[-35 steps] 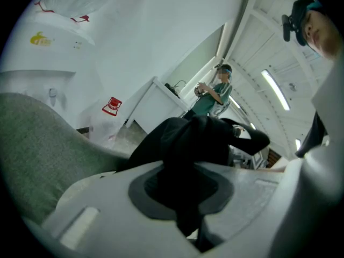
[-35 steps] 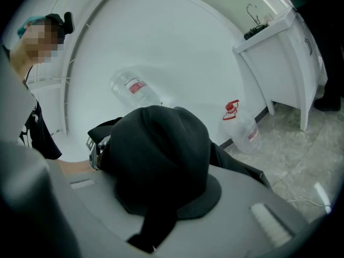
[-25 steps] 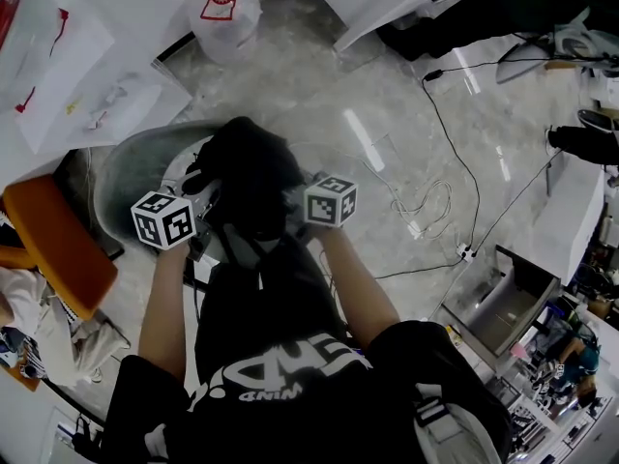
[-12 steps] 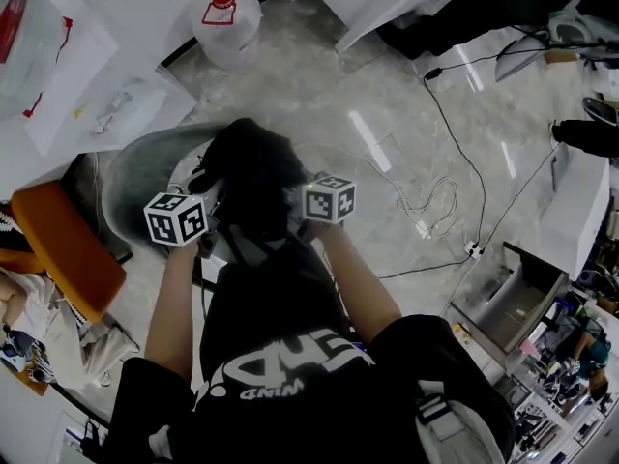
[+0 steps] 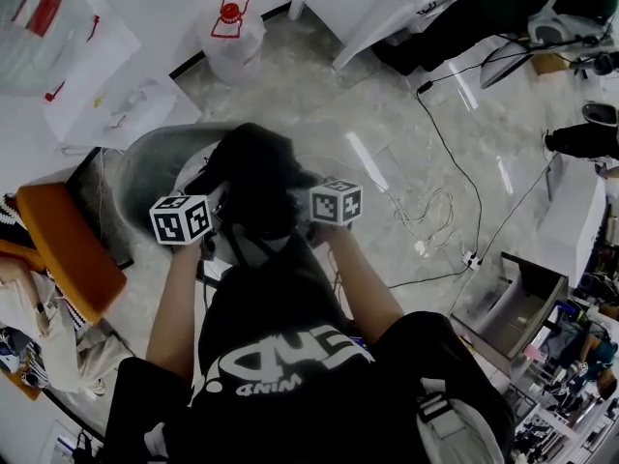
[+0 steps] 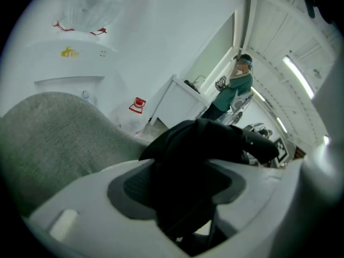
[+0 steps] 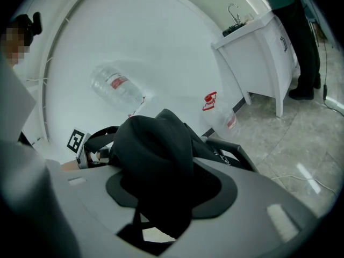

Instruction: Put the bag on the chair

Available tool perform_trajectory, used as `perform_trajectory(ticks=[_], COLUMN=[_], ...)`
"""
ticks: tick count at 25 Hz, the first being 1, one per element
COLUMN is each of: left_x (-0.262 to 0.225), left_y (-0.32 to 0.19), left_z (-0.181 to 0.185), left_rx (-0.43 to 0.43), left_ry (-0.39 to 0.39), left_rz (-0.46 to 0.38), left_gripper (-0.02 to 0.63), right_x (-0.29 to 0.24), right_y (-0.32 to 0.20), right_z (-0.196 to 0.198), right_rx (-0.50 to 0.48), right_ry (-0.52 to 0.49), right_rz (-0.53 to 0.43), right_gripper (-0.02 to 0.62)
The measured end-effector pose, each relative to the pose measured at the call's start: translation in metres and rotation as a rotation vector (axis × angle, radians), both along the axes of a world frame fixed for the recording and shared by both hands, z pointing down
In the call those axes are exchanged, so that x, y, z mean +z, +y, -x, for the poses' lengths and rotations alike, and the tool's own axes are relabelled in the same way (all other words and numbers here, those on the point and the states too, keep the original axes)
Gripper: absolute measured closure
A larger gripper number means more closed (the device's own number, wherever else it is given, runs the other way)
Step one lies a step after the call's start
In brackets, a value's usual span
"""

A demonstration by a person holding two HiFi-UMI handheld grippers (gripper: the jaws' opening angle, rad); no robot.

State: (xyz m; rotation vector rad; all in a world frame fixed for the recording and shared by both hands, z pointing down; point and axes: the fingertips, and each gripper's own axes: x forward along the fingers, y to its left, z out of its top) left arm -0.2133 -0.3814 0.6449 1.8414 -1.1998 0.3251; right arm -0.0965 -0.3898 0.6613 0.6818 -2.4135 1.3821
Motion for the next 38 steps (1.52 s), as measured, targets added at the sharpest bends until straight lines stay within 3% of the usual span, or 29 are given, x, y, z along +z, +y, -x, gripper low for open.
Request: perform_trajectory(ticks=[4, 12, 17, 27, 38], left_x=[-0.017, -0.041, -0.062, -0.124, -0.189], left_y=[0.02, 0.067, 0.102, 0.143, 0.183], left_z=[0.003, 0.009, 0.007, 0.009, -0.031], left_rx=[0.005, 0.015, 0.024, 0.034, 0.061], left_ry=[-0.007, 0.0, 0.035, 0.056, 0.045], left_rz=[-0.028, -0.074, -0.114, -0.202, -0.324], left_gripper=[0.321, 0.311, 0.298, 0.296, 0.298], right_x=[-0.01, -0.032, -0.068, -0.152, -0.2], right_y=[0.021, 0.062, 0.091, 0.116, 0.178], right_z=[-0.006, -0.031, -0.036, -0.031, -0.048], right_rx=[0.018, 0.101, 0.174, 0.2, 0.055], right_ry=[0.043, 0.086, 0.039, -0.069, -0.024], right_rz=[-0.012, -0.033, -0.078, -0.182, -0.315], right_gripper=[0.385, 0.345, 0.337, 0.341, 0.337])
